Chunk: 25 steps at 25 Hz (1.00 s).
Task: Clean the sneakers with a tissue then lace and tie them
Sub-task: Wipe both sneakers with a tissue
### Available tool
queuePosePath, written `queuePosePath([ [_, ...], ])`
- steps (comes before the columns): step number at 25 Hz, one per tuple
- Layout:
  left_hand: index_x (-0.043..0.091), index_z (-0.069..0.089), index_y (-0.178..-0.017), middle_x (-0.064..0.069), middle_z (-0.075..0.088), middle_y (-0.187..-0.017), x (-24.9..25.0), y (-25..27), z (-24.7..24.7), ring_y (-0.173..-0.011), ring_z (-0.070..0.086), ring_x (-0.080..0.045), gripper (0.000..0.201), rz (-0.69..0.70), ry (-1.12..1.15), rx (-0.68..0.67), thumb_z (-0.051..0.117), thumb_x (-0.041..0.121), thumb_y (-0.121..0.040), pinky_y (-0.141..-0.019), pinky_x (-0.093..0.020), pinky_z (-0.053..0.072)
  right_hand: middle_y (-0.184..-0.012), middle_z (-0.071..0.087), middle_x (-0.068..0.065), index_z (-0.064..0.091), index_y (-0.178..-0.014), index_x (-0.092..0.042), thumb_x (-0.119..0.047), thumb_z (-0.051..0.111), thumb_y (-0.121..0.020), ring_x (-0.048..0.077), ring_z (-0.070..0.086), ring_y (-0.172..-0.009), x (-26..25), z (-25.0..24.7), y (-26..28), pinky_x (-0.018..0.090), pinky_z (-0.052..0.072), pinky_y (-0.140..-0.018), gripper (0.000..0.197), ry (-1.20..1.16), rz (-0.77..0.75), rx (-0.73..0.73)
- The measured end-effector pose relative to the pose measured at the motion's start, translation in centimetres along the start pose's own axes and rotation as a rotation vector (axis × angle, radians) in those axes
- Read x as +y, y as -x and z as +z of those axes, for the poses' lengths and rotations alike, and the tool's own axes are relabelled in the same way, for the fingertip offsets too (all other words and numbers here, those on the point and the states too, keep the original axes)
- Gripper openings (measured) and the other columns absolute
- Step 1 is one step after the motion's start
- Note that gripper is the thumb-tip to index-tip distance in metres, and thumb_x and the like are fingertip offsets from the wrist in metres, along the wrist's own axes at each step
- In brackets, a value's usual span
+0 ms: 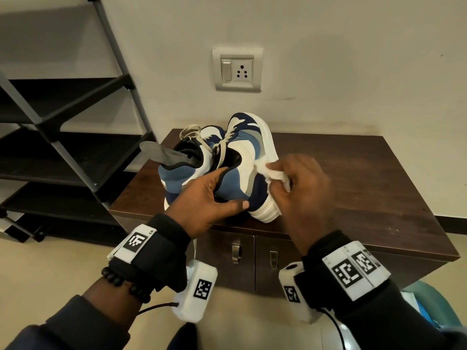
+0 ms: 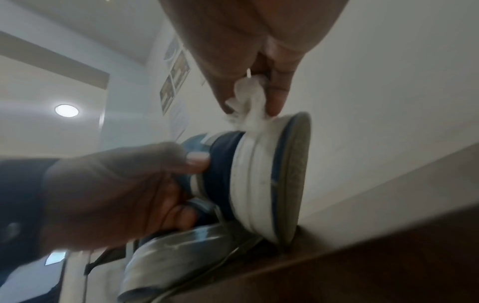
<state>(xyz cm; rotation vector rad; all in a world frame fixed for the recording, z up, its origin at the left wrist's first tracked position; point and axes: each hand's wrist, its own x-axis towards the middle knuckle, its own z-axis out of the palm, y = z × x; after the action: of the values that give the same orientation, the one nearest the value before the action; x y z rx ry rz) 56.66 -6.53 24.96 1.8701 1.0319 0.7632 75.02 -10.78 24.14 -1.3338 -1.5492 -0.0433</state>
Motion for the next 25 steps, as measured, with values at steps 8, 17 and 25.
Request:
queuePosePath([
  [8, 0.021, 0.054, -0.128, 0.009, 0.065, -0.121, -0.1, 0.2, 0.0, -0.112, 0.06, -0.006, 0.054, 0.016, 0.01, 0.009, 0.076, 0.02, -0.078, -0.101, -0.039, 0.048, -0.097, 0.06, 0.006, 0.065, -0.09, -0.009, 0.0, 0.061, -0.079, 0.023, 0.055, -0.092, -0.8, 0.4, -0.2, 0.023, 0.04, -0.072, 0.016, 0.083, -0.054, 0.0],
  [17, 0.021, 0.056, -0.125, 0.008, 0.067, -0.116, 0.1, 0.1, -0.2, -0.107, 0.063, -0.009, 0.05, -0.031, 0.01, -0.012, 0.071, 0.036, -0.08, -0.091, -0.031, 0.053, -0.094, 0.059, -0.001, 0.062, -0.087, -0.018, -0.004, 0.064, -0.078, 0.017, 0.056, -0.089, -0.2, 0.4, -0.3, 0.019, 0.043, -0.071, 0.018, -0.013, 0.14, -0.009],
  [25, 0.016, 0.04, -0.065, 0.0, 0.043, -0.063, 4.6, -2.1, 0.1, -0.059, 0.04, -0.01, 0.047, -0.073, -0.709, -0.012, 0.046, 0.055, -0.091, -0.057, -0.027, 0.03, -0.096, 0.059, -0.002, 0.057, -0.095, -0.02, -0.009, 0.063, -0.084, 0.012, 0.056, -0.088, 0.8, -0.3, 0.4, 0.032, 0.052, -0.076, 0.016, -0.113, 0.325, 0.009],
])
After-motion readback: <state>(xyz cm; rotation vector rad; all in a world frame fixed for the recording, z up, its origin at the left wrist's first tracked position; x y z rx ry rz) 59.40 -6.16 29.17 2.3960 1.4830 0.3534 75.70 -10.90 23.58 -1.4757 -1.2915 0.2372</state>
